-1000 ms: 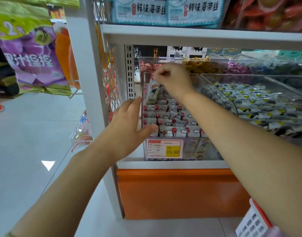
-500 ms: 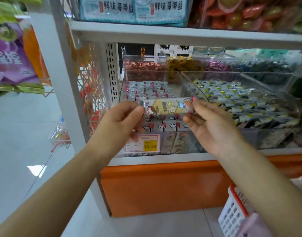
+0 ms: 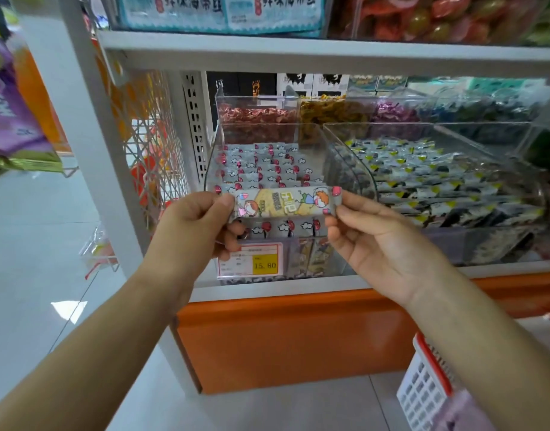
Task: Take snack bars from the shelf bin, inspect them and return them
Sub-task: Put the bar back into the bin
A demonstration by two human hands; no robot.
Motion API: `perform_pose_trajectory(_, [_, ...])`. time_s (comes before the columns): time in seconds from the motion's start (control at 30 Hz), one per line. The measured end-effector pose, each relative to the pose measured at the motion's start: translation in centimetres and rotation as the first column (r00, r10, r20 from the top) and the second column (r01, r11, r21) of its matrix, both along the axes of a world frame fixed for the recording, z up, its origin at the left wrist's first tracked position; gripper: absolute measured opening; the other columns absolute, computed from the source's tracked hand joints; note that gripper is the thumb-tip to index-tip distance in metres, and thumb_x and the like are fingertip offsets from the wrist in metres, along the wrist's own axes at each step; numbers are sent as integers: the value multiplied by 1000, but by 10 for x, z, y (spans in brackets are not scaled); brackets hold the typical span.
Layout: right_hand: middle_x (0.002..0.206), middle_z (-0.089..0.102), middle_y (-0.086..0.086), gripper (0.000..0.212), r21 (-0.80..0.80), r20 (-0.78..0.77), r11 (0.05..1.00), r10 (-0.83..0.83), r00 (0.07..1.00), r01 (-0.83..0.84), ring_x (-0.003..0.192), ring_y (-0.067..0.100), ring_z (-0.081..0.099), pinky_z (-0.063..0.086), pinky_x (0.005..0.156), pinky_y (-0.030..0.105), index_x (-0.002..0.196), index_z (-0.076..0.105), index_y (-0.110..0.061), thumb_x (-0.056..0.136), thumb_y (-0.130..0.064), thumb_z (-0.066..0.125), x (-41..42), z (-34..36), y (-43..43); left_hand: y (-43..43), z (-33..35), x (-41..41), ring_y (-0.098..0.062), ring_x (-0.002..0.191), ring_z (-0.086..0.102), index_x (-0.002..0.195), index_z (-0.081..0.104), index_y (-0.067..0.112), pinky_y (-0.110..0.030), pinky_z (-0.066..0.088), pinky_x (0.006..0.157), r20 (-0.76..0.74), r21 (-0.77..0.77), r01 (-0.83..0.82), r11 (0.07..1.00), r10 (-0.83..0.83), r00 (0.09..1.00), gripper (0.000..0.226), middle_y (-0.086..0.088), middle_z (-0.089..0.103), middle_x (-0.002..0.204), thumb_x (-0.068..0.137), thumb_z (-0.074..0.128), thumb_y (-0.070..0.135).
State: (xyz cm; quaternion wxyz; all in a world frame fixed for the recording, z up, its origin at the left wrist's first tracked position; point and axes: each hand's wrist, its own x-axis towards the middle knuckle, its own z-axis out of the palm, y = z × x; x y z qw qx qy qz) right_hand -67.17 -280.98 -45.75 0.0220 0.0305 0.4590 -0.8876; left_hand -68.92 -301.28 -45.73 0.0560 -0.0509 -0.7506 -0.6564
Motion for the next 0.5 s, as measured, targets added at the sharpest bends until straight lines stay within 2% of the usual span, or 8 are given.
perform_pose_trajectory(0.13, [61,66,3,22,28,-10,999,-37,999,37,53,8,63,50,48,16,96,64,-4,84,7,49,-1,-1,1,-2,3,1,-7,39,47,66,58,8,-15,44,42,105,112,87,990,-99,990,31,2,56,46,94,50,19])
perform_pose_trajectory(0.2, [61,68,3,22,34,-14,998,-62,998,62,52,8,63,50,48,16,94,64,-6,87,8,48,-1,-2,2,-4,5,1,-6,41,50,70,59,7,-14,45,44,121,155,145,977,-164,979,24,1,59,50,92,50,13])
perform_pose_trajectory(0.33, [67,70,3,21,74,-43,992,-102,994,105,56,11,65,52,51,19,93,63,-8,89,6,48,-1,-3,3,-6,5,1,-8,48,59,82,58,1,-16,50,50,87,147,234,961,-248,965,10,-5,64,58,89,51,3])
perform_pose_trajectory(0.43, [65,68,2,2,125,-101,987,-94,990,106,59,14,65,54,54,24,84,61,-10,84,-10,59,0,-2,1,-8,5,0,-14,59,67,90,61,3,-20,55,57,92,173,215,961,-233,968,10,-12,68,71,88,52,-1])
perform_pose_trajectory(0.5, [68,67,4,14,206,-144,974,-64,988,93,62,16,64,54,56,26,80,63,-11,74,-24,65,2,-3,-1,-8,6,0,-17,66,69,90,62,6,-21,56,60,131,244,213,946,-249,960,14,-13,69,81,86,53,-4])
